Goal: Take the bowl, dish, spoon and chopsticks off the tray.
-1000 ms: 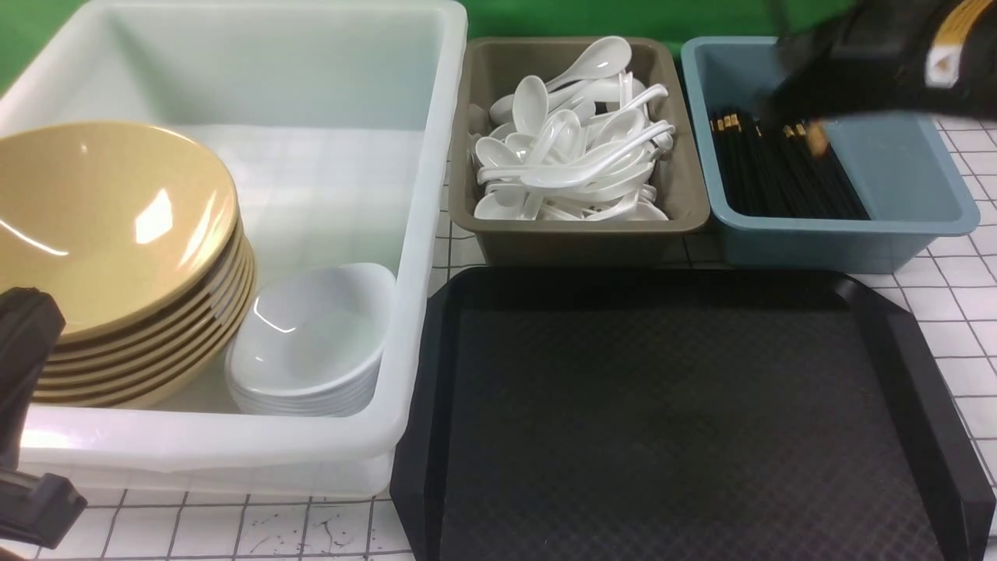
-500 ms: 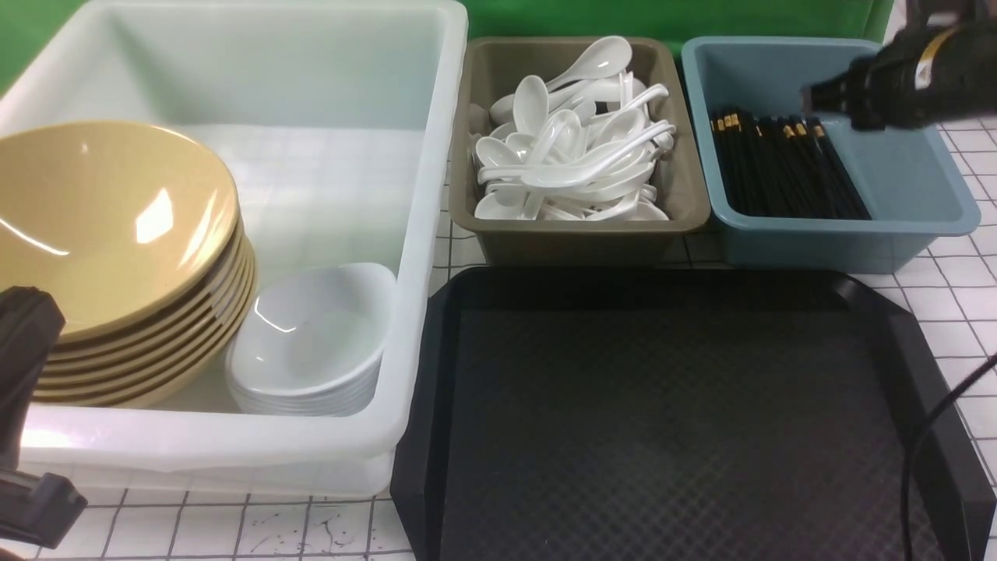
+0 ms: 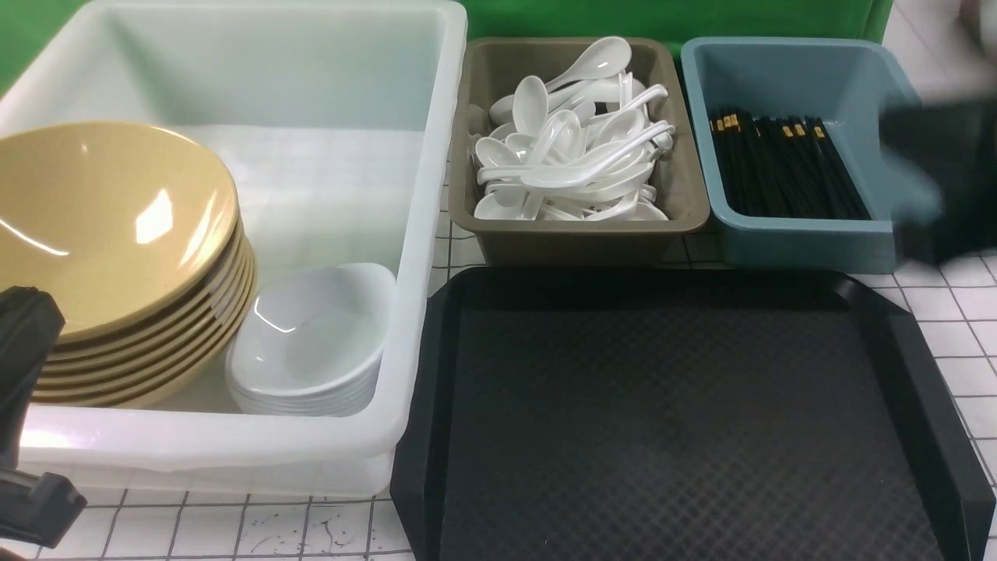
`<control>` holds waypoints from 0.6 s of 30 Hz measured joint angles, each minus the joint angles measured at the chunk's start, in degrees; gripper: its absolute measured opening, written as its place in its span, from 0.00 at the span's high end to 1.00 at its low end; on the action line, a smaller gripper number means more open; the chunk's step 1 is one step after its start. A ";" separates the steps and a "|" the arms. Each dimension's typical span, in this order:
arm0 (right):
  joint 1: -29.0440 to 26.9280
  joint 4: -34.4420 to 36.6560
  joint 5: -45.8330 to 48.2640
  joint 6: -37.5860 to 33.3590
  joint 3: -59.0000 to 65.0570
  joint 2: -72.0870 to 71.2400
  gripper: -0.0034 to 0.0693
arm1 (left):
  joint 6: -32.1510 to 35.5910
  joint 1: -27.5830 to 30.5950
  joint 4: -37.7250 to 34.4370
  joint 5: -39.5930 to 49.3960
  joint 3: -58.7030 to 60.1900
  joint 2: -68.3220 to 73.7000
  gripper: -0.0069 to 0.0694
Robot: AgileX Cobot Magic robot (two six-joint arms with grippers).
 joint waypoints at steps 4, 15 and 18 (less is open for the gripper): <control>0.13 0.02 -1.35 1.82 8.38 -3.49 0.90 | 0.00 0.00 0.00 0.00 0.00 0.00 0.92; 0.13 4.37 13.23 7.36 16.60 -12.01 0.90 | -0.05 0.00 0.00 0.23 0.00 0.00 0.92; -0.92 4.37 7.72 4.37 21.33 -20.25 0.90 | -0.05 0.00 0.00 1.02 0.00 0.00 0.92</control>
